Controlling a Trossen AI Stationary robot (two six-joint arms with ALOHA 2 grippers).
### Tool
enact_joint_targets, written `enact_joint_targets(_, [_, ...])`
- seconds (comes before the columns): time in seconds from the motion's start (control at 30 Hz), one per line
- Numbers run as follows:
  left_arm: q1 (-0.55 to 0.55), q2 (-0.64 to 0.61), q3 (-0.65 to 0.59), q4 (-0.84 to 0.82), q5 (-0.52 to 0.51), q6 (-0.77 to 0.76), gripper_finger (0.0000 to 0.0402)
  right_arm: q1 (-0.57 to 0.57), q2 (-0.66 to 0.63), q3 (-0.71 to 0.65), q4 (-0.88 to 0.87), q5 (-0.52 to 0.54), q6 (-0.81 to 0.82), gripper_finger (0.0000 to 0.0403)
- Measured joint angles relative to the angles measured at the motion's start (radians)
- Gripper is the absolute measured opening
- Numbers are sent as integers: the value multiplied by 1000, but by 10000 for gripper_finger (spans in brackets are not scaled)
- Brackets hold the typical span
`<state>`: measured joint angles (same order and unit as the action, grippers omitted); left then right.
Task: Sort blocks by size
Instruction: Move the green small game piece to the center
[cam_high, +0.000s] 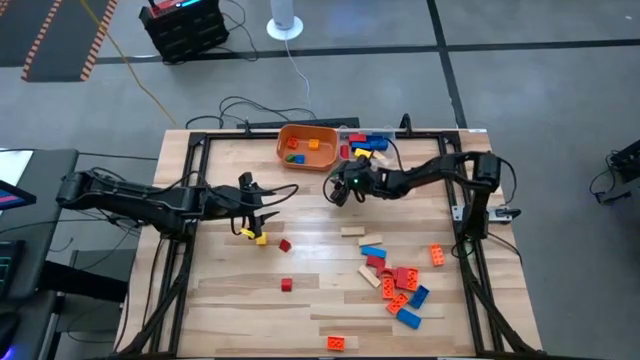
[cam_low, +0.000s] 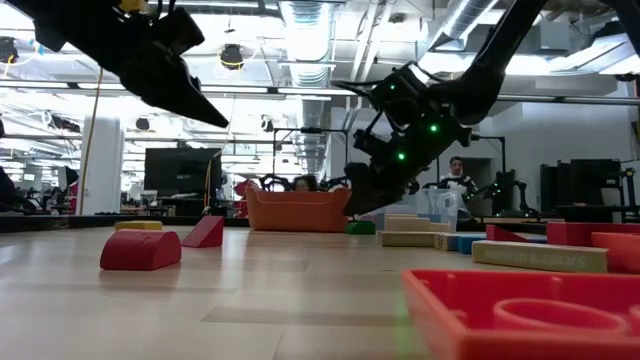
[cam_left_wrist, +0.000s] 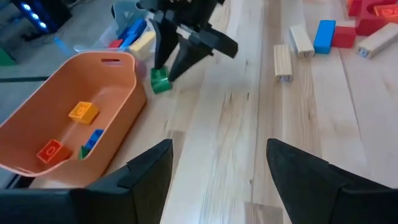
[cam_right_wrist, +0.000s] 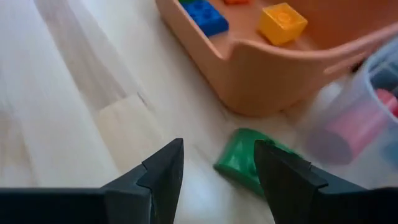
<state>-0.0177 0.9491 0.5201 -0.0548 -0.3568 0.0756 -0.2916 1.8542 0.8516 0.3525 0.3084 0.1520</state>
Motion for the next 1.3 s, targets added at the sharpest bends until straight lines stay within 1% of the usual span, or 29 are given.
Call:
enact_joint_targets(0.2, [0, 0, 0, 17, 0, 6, 254, -17, 0, 0, -32, -2, -15, 224])
enact_joint_targets(0.27, [0, 0, 0, 17, 0, 7, 254, -26, 0, 0, -36, -34, -31, 221])
enact_joint_targets(0.43, [0, 0, 0, 17, -8, 10, 254, -28, -1, 0, -48, -173, -56, 211])
enact_joint_targets(0.53, [0, 0, 0, 17, -17, 10, 254, -25, -4, 2, -61, -294, -67, 206])
enact_joint_targets(0.63, [0, 0, 0, 15, -20, 10, 254, 7, -24, 1, -81, -397, -83, 200])
enact_joint_targets(0.67, [0, 0, 0, 12, -20, 9, 254, 28, -36, -1, -90, -415, -98, 199])
enact_joint_targets(0.77, [0, 0, 0, 4, -22, 7, 254, 87, -86, -2, -89, -410, -141, 195])
enact_joint_targets(0.83, [0, 0, 0, 5, -22, 5, 254, 112, -123, 0, -90, -363, -146, 194])
enact_joint_targets(0.97, [0, 1, 0, 4, -18, 6, 254, 154, -140, -1, -148, -336, -183, 197])
enact_joint_targets(1.07, [0, 1, 0, 5, -18, 6, 254, 208, -133, 3, -163, -338, -244, 214])
enact_joint_targets(1.13, [0, 1, 0, 11, -18, 6, 254, 241, -114, 32, -184, -341, -264, 233])
enact_joint_targets(1.3, [0, 1, 0, 22, -16, 5, 254, 265, -49, 164, -330, -339, -338, 273])
